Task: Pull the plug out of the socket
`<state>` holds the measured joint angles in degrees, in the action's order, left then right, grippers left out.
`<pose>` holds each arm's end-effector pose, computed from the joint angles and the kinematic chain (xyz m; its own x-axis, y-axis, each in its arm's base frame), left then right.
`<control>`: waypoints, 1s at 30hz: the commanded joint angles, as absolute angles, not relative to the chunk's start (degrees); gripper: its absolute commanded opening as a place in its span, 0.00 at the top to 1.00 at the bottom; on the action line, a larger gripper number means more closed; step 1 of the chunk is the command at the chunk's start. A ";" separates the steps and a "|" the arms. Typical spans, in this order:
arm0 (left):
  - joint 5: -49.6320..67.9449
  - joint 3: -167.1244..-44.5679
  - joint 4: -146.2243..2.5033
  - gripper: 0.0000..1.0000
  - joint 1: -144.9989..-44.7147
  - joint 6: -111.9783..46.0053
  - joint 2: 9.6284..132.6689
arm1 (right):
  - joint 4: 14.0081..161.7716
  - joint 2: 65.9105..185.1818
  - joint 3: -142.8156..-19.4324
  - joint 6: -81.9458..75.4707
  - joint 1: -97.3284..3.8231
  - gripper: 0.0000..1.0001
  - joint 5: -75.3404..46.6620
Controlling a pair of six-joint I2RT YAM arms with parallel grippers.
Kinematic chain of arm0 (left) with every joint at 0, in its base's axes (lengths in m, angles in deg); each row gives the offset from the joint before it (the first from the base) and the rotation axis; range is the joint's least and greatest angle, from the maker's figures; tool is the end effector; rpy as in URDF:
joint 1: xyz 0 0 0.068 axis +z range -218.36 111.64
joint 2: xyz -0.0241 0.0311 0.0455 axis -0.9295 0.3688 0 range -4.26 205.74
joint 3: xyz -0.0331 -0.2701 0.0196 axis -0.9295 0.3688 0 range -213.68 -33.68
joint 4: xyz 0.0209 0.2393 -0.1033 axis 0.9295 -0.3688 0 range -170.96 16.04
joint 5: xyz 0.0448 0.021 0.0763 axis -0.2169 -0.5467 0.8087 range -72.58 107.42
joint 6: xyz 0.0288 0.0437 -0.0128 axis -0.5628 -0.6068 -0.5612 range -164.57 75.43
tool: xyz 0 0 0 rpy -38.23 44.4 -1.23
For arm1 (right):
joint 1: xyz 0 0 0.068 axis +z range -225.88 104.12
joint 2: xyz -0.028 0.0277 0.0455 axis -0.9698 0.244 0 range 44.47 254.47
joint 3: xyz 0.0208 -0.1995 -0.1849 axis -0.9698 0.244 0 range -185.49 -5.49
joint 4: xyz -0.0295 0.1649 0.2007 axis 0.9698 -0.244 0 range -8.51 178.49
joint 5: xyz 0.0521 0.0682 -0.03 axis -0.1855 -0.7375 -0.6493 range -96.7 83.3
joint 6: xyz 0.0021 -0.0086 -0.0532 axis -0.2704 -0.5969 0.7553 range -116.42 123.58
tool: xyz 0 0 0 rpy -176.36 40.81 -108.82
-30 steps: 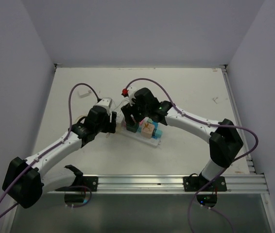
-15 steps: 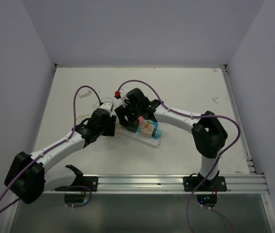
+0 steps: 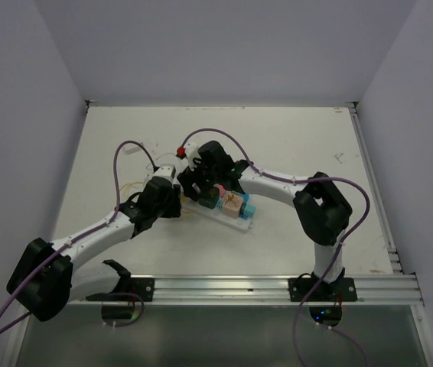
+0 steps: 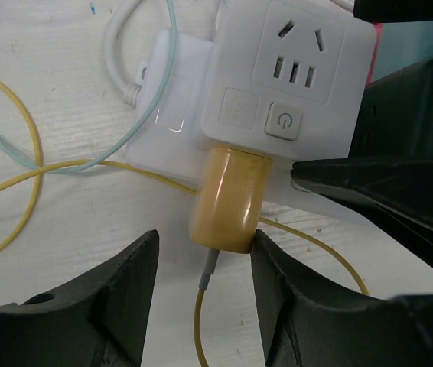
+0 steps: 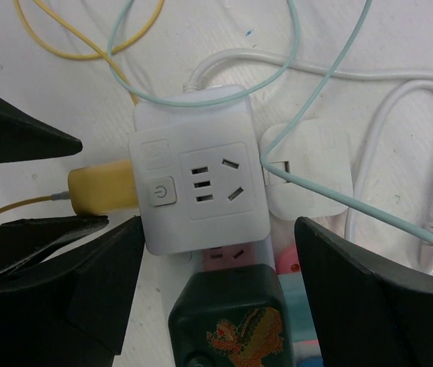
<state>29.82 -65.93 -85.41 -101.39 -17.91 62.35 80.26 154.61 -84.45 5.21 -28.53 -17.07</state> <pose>0.1946 -0.1175 0.1891 -0.7197 -0.0548 -0.6922 0.0939 0.9801 -0.1752 0.2905 0.3249 0.2165 -0.4067 -0.4828 -0.7755 -0.8296 0.5507 0.0922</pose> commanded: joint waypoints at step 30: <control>33.41 -61.98 -64.21 0.45 -102.90 -21.80 67.99 | 84.27 153.63 -78.27 10.96 -30.44 0.87 -19.09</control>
<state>32.01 -62.25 -70.74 -101.87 -20.21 68.01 88.15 155.27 -80.60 8.92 -29.71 -19.89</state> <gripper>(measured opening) 0.558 0.633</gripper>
